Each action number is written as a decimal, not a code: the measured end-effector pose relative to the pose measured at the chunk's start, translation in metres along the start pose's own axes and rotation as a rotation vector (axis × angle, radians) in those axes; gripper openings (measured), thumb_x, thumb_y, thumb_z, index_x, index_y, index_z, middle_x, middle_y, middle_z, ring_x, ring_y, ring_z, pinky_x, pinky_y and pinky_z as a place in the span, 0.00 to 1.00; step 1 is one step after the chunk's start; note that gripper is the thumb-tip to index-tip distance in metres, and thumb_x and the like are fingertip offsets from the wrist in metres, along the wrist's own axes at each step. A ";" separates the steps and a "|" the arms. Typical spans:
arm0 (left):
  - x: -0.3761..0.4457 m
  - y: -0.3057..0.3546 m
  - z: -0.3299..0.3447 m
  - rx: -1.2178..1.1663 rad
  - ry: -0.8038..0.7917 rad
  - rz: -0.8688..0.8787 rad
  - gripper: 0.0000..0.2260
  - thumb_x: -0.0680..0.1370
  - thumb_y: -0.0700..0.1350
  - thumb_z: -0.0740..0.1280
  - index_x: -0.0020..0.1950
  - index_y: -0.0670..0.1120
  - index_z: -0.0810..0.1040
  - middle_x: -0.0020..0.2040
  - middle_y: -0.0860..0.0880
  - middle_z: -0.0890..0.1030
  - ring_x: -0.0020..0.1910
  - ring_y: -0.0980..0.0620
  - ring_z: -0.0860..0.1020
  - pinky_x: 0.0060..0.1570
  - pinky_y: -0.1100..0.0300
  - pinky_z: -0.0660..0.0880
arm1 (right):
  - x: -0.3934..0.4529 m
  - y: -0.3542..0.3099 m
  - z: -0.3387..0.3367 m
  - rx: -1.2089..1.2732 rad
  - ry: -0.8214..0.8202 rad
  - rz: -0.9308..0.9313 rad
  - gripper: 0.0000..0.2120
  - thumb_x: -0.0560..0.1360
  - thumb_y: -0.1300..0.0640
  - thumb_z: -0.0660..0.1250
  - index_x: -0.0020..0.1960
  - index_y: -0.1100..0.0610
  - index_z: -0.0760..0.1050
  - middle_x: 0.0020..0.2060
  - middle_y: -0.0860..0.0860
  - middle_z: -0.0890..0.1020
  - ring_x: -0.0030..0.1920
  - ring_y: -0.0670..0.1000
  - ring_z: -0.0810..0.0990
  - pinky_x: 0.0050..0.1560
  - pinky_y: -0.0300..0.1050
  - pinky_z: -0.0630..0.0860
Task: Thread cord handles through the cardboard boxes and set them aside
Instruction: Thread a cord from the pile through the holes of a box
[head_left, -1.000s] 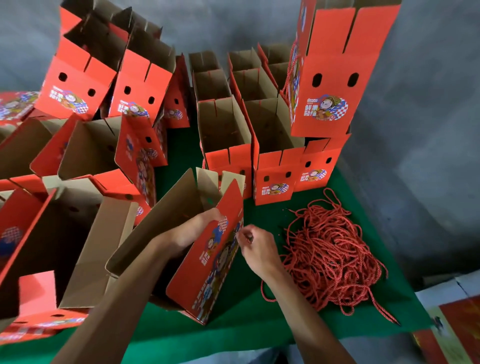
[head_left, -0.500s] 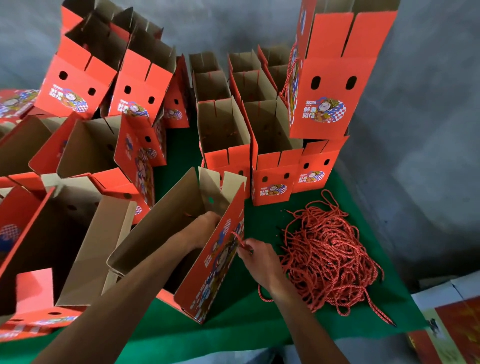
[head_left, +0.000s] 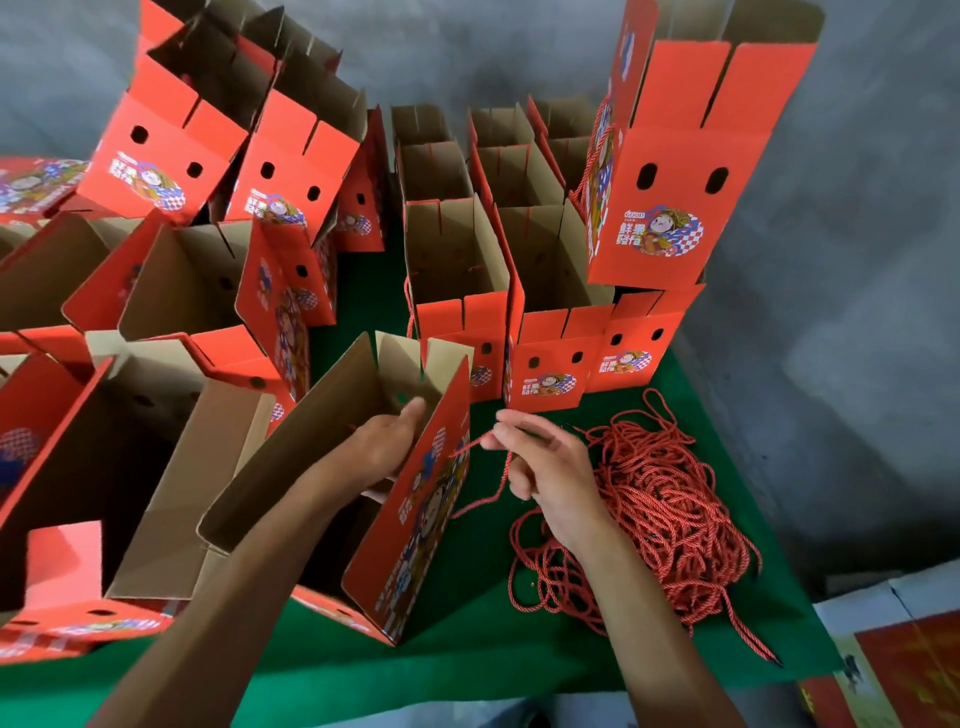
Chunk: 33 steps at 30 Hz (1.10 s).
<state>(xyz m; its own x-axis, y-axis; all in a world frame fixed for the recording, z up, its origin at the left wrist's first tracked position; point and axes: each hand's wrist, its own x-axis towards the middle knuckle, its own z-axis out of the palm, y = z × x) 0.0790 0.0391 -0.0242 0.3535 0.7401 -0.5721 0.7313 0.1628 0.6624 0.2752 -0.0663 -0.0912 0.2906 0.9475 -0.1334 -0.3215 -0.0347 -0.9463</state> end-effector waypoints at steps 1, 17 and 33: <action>-0.003 -0.005 -0.001 -0.073 -0.041 -0.018 0.30 0.81 0.71 0.49 0.60 0.51 0.79 0.54 0.47 0.85 0.52 0.49 0.83 0.40 0.59 0.76 | -0.001 0.006 -0.005 -0.007 0.044 0.032 0.15 0.77 0.57 0.74 0.63 0.56 0.81 0.49 0.57 0.87 0.26 0.48 0.72 0.27 0.40 0.70; -0.036 -0.034 -0.008 -0.243 -0.120 -0.106 0.24 0.81 0.64 0.63 0.60 0.46 0.82 0.48 0.46 0.88 0.46 0.45 0.87 0.57 0.45 0.82 | 0.011 0.151 0.028 -0.954 -0.046 0.299 0.08 0.79 0.55 0.71 0.46 0.59 0.78 0.46 0.59 0.85 0.47 0.60 0.85 0.48 0.55 0.82; -0.017 -0.065 -0.030 -0.415 -0.041 -0.167 0.28 0.78 0.70 0.60 0.59 0.49 0.83 0.49 0.46 0.88 0.47 0.45 0.87 0.54 0.49 0.81 | 0.011 0.126 0.055 -0.196 -0.008 0.434 0.08 0.76 0.63 0.73 0.39 0.64 0.80 0.34 0.60 0.82 0.32 0.54 0.81 0.37 0.48 0.82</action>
<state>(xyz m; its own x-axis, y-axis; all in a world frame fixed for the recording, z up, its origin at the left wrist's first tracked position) 0.0083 0.0356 -0.0430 0.2793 0.6560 -0.7012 0.4873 0.5324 0.6921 0.1887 -0.0426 -0.1958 0.1601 0.8343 -0.5276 -0.2358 -0.4867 -0.8412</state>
